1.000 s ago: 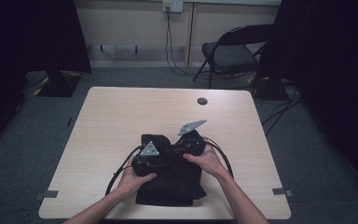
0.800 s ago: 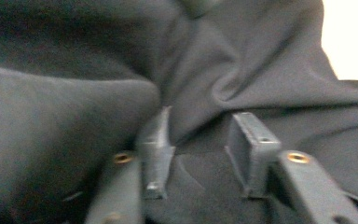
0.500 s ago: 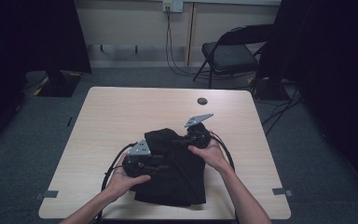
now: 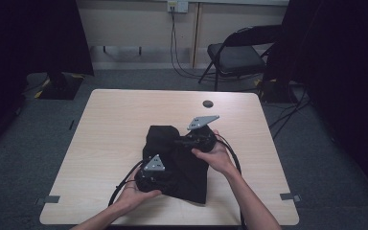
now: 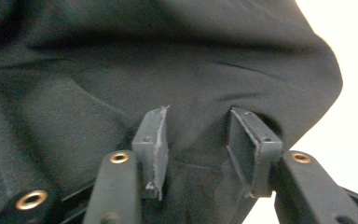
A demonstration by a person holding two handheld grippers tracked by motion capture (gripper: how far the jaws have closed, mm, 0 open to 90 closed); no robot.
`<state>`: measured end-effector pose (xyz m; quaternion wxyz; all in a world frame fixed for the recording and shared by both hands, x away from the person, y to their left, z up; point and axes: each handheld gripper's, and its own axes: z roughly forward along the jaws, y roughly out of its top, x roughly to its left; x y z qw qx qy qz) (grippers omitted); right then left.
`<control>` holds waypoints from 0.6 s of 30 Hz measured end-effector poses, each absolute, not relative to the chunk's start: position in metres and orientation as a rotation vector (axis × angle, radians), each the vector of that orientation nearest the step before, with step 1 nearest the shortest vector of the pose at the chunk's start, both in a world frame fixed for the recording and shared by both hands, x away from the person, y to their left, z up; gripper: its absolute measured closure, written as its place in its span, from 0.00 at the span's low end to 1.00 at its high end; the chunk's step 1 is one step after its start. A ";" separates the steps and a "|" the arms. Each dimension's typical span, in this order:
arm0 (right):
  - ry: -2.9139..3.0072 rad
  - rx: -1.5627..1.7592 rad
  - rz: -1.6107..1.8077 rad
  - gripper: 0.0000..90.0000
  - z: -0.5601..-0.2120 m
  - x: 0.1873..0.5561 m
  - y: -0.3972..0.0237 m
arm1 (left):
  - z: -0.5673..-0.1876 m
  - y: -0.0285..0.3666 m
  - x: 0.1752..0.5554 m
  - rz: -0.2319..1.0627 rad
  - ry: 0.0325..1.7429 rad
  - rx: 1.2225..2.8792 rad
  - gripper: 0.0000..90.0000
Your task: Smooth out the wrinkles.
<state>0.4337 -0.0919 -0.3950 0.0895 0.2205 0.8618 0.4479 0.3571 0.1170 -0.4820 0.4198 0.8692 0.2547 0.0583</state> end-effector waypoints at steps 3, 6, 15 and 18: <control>2.571 0.623 1.315 0.87 -0.396 0.421 -0.089 | -0.484 0.116 0.357 0.160 0.639 2.174 0.65; 2.587 0.580 1.297 0.85 -0.396 0.400 -0.084 | -0.485 0.116 0.356 0.172 0.639 2.166 0.67; 2.689 0.689 1.378 0.77 -0.428 0.369 -0.090 | -0.488 0.117 0.354 0.199 0.636 2.144 0.70; 2.704 0.730 1.356 0.71 -0.440 0.362 -0.095 | -0.488 0.118 0.355 0.192 0.622 2.143 0.70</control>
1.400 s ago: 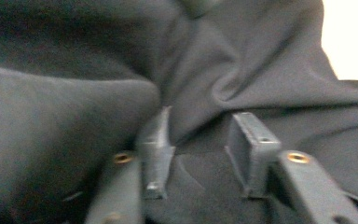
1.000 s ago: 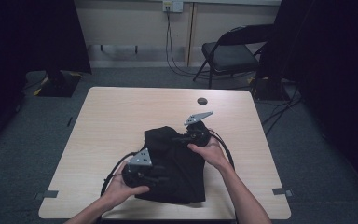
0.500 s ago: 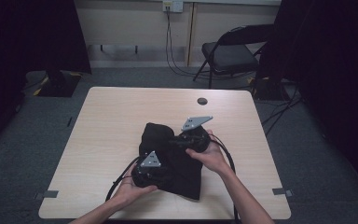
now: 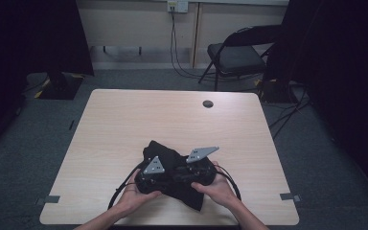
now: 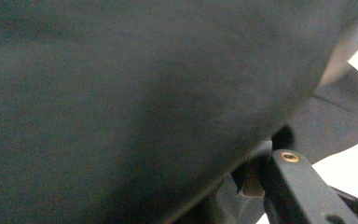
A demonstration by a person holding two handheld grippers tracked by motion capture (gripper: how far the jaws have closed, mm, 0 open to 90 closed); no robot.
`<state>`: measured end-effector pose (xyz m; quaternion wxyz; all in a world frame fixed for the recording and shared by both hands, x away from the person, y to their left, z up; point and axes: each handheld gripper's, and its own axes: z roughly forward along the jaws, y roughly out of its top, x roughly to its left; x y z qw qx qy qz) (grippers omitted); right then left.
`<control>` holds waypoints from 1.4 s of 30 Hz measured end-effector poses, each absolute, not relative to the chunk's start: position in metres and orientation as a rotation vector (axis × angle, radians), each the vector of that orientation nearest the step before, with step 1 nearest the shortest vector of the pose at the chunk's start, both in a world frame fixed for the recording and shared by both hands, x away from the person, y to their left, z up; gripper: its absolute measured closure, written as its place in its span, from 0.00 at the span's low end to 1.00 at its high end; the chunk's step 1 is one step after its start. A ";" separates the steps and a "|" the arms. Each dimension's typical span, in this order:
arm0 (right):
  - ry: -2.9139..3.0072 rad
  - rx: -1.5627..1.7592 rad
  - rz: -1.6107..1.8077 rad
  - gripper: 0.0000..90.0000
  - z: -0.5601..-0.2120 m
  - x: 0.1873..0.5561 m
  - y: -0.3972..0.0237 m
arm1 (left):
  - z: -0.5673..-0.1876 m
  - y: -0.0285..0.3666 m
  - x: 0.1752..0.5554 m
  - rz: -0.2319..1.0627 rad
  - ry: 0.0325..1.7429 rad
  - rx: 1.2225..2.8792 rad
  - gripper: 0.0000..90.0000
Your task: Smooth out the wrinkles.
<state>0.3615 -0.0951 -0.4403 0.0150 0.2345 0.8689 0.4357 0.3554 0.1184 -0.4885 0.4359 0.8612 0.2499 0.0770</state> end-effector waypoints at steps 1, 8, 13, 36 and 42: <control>2.692 0.757 1.354 0.70 -0.444 0.359 -0.098 | -0.488 0.119 0.356 0.186 0.626 2.144 0.70; 2.703 0.814 1.319 0.69 -0.461 0.355 -0.100 | -0.468 0.141 0.349 0.157 0.643 2.158 0.63; 2.707 0.823 1.298 0.69 -0.468 0.358 -0.096 | -0.432 0.178 0.344 0.262 0.682 2.016 0.63; 2.561 0.767 1.418 0.62 -0.410 0.338 -0.114 | -0.445 0.153 0.375 0.166 0.592 2.176 0.58; 2.528 0.943 1.337 0.63 -0.425 0.368 -0.113 | -0.445 0.158 0.370 0.140 0.584 2.192 0.52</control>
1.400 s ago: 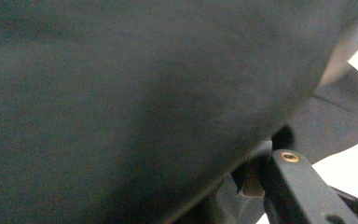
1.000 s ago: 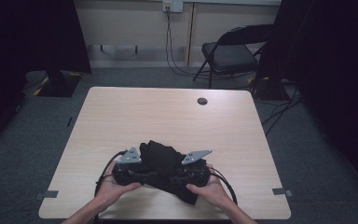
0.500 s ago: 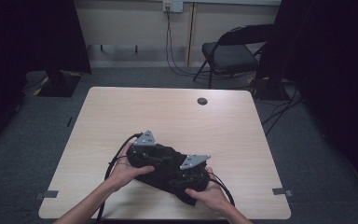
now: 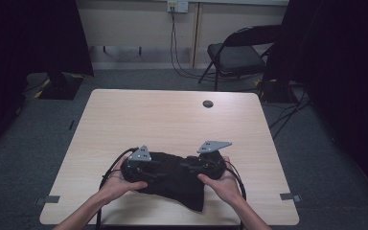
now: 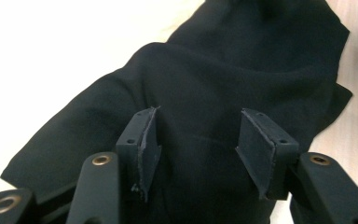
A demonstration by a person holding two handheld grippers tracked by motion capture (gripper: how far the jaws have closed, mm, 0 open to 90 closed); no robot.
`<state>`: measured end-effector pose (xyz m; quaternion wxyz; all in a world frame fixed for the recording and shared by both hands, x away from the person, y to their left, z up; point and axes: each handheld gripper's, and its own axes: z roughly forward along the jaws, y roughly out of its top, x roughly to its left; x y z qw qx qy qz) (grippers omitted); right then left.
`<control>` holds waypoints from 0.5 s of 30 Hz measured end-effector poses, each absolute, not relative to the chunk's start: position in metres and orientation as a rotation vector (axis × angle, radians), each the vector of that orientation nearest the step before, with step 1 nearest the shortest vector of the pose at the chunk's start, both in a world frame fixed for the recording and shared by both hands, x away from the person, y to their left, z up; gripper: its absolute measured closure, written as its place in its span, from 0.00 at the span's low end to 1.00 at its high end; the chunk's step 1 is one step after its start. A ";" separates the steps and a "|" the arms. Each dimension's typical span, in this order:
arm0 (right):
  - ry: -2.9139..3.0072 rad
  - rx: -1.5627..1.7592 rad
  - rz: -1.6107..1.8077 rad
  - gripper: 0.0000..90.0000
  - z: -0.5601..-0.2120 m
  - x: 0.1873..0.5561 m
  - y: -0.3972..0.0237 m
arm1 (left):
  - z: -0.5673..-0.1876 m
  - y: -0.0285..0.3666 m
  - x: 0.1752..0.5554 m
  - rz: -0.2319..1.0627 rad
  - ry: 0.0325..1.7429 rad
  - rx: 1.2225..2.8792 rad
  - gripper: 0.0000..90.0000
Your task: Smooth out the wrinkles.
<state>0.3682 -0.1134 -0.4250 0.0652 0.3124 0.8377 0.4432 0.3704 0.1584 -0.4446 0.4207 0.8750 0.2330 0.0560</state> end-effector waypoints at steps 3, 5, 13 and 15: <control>2.607 0.894 1.190 0.59 -0.446 0.350 -0.105 | -0.445 0.165 0.370 0.131 0.587 2.187 0.51; 2.617 0.872 1.201 0.56 -0.455 0.342 -0.109 | -0.443 0.170 0.369 0.151 0.616 2.164 0.51; 2.619 0.841 1.110 0.33 -0.470 0.331 -0.101 | -0.443 0.172 0.373 0.154 0.596 2.187 0.43; 2.613 0.821 1.097 0.33 -0.471 0.330 -0.100 | -0.455 0.167 0.370 0.187 0.595 2.245 0.41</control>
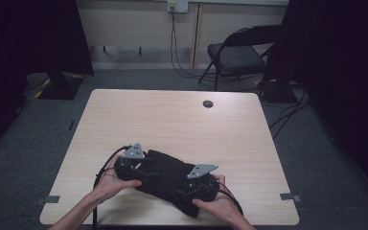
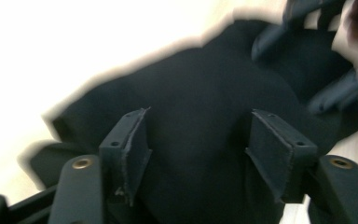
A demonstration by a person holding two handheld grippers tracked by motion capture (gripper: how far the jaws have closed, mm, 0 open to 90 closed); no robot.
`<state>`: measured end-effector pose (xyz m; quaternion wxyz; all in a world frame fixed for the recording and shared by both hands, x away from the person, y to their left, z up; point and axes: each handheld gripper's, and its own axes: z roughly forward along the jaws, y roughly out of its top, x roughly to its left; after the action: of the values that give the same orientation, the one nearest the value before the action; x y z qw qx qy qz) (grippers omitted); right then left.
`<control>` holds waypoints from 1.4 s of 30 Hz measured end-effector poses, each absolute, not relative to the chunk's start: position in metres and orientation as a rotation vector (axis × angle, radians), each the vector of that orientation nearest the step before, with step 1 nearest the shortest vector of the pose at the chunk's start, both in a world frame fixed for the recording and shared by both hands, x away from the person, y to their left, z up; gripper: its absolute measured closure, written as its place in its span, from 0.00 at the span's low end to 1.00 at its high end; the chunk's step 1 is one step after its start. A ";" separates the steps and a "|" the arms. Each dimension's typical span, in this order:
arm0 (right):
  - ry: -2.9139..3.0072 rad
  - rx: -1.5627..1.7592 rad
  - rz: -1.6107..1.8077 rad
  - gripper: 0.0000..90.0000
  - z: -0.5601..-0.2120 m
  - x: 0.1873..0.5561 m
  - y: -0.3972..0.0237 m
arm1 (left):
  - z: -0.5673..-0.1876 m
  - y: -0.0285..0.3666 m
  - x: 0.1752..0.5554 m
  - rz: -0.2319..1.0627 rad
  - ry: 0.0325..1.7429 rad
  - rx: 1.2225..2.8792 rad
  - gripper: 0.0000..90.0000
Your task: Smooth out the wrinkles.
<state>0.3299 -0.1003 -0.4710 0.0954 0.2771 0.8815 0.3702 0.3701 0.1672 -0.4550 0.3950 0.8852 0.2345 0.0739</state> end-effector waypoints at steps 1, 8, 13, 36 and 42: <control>2.612 0.813 1.102 0.34 -0.472 0.330 -0.101 | -0.458 0.166 0.368 0.191 0.578 2.258 0.39; 2.587 0.847 1.119 0.35 -0.473 0.348 -0.115 | -0.465 0.154 0.360 0.210 0.585 2.292 0.34; 2.491 0.958 1.131 0.32 -0.470 0.359 -0.136 | -0.483 0.143 0.354 0.192 0.582 2.395 0.37; 2.154 1.304 1.242 0.27 -0.440 0.345 -0.240 | -0.454 0.234 0.366 0.253 0.871 2.089 0.34; 2.137 1.422 1.074 0.26 -0.466 0.342 -0.274 | -0.472 0.281 0.368 0.343 1.018 2.130 0.34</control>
<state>0.3422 -0.2743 -0.4655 0.1786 0.5027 0.7557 0.3799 0.3678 0.2808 -0.4719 0.3689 0.8298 0.3967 0.1337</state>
